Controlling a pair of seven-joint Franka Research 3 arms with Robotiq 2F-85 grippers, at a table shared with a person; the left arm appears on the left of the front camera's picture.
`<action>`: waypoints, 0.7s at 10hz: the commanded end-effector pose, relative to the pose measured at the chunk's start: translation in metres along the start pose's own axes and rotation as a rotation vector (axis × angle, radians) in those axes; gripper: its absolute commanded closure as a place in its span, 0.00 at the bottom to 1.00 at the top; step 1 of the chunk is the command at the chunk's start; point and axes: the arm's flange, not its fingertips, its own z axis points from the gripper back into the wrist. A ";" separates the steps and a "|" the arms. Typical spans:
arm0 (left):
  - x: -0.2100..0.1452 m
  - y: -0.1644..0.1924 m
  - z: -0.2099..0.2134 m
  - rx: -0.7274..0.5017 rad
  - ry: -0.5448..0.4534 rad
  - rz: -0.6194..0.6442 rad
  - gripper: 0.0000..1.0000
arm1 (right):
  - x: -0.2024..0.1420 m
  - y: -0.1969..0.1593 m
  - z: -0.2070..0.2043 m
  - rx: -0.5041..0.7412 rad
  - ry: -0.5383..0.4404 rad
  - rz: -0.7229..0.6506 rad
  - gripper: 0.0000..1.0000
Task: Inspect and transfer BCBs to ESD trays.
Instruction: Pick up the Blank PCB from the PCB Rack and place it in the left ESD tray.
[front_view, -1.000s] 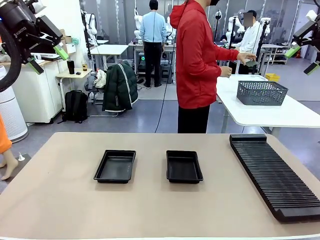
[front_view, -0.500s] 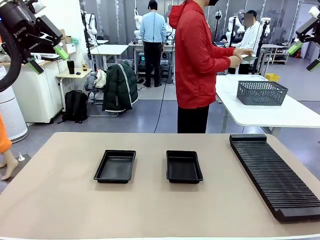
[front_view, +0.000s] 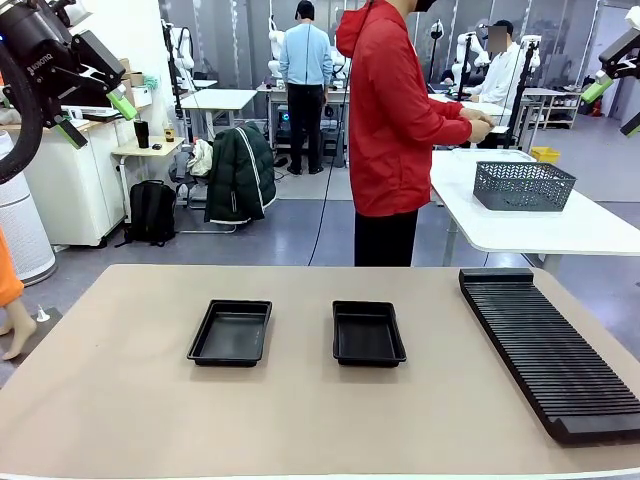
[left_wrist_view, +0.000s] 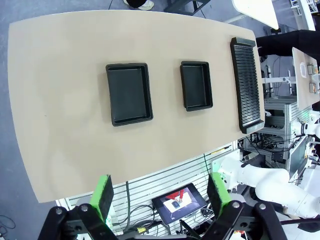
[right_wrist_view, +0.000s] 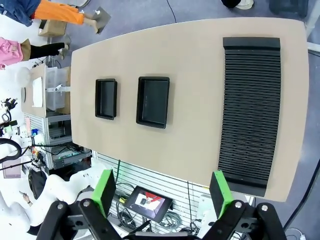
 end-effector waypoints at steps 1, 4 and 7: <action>-0.002 0.001 0.001 -0.008 -0.002 -0.001 0.00 | 0.003 0.000 0.005 -0.024 0.014 -0.042 0.00; -0.002 0.001 0.001 -0.008 -0.002 -0.001 0.00 | 0.003 -0.003 0.005 -0.013 0.011 -0.035 0.00; -0.002 0.001 0.001 -0.008 -0.002 -0.001 0.00 | 0.001 -0.005 0.007 -0.006 0.004 -0.034 0.00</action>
